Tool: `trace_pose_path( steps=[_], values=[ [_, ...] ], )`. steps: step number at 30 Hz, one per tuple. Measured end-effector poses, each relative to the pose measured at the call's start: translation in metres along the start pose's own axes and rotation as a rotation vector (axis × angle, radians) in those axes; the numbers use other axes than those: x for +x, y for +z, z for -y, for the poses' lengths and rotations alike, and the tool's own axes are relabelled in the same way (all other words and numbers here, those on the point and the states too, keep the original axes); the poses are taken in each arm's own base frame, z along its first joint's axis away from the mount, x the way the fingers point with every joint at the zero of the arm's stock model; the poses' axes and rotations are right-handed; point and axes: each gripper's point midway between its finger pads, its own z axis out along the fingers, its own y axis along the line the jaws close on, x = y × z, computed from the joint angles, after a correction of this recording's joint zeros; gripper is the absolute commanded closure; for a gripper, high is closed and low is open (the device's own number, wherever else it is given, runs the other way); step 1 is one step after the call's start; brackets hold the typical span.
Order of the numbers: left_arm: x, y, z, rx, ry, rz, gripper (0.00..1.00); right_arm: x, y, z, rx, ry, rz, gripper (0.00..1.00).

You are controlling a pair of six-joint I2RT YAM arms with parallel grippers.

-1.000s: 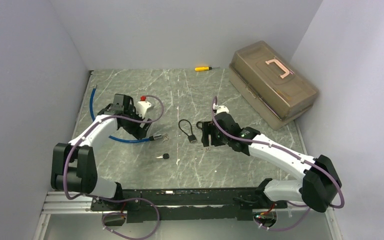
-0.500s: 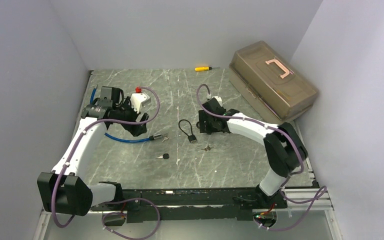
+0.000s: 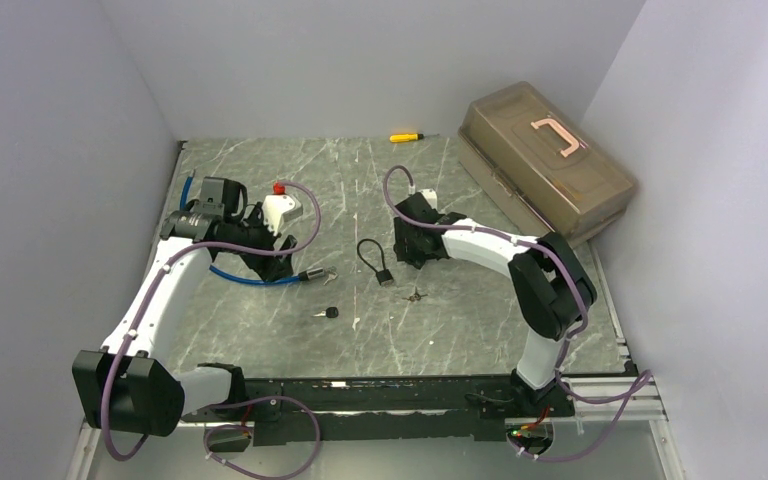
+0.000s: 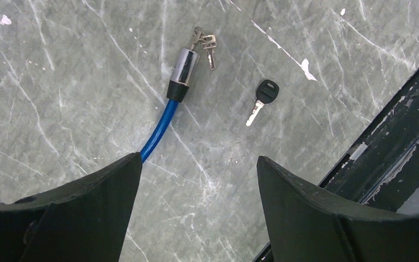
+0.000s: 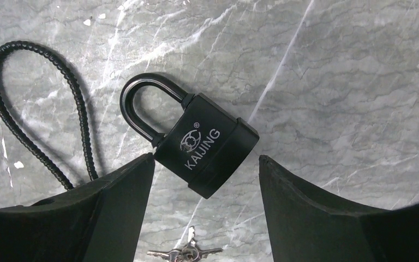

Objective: Unlock with the key

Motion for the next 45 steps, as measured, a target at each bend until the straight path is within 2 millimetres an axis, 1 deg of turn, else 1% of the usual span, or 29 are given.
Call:
trace_pose_path(
  steps=[6, 12, 17, 20, 21, 23, 26, 28, 30, 32, 34, 37, 41, 43, 45],
  values=[
    [0.0, 0.0, 0.003, 0.019, 0.015, 0.001, 0.18, 0.003, 0.007, -0.001, 0.007, 0.003, -0.013, 0.3],
    [0.0, 0.0, 0.005, 0.028, 0.021, 0.006, 0.18, -0.007, 0.014, -0.004, 0.026, 0.022, 0.01, 0.34],
    [0.0, 0.0, 0.005, 0.029, 0.027, 0.004, 0.18, -0.009, 0.015, -0.004, 0.024, 0.029, 0.02, 0.31],
    [0.002, 0.0, 0.006, 0.032, 0.038, 0.003, 0.18, -0.004, 0.008, -0.004, 0.023, 0.017, 0.031, 0.3],
    [0.003, 0.0, 0.006, 0.035, 0.038, 0.002, 0.18, 0.0, 0.003, -0.003, 0.022, 0.007, 0.032, 0.29],
    [0.004, 0.0, 0.008, 0.042, 0.04, 0.001, 0.19, 0.002, -0.011, -0.008, 0.005, -0.017, 0.048, 0.27],
    [0.005, 0.0, 0.011, 0.055, 0.037, -0.003, 0.18, 0.0, -0.039, -0.032, -0.046, -0.086, 0.104, 0.24],
    [0.007, -0.001, 0.013, 0.065, 0.037, -0.006, 0.18, 0.004, -0.062, -0.056, -0.105, -0.156, 0.145, 0.22],
    [0.008, -0.001, 0.015, 0.074, 0.035, -0.009, 0.17, 0.013, -0.082, -0.08, -0.179, -0.226, 0.176, 0.23],
    [0.009, -0.001, 0.017, 0.083, 0.028, -0.013, 0.17, 0.028, -0.102, -0.108, -0.3, -0.302, 0.191, 0.24],
    [0.011, -0.002, 0.019, 0.091, 0.016, -0.016, 0.17, 0.046, -0.112, -0.128, -0.426, -0.36, 0.184, 0.24],
    [0.014, -0.006, 0.017, 0.098, -0.019, -0.005, 0.16, 0.066, -0.11, -0.139, -0.549, -0.41, 0.164, 0.24],
    [0.02, -0.014, 0.009, 0.088, -0.08, 0.008, 0.16, 0.099, -0.103, -0.146, -0.694, -0.48, 0.129, 0.25],
    [0.024, -0.019, 0.005, 0.078, -0.112, 0.018, 0.16, 0.107, -0.102, -0.154, -0.753, -0.515, 0.128, 0.25],
    [0.026, -0.023, 0.001, 0.07, -0.139, 0.029, 0.17, 0.11, -0.101, -0.167, -0.806, -0.554, 0.145, 0.26]
  ],
)
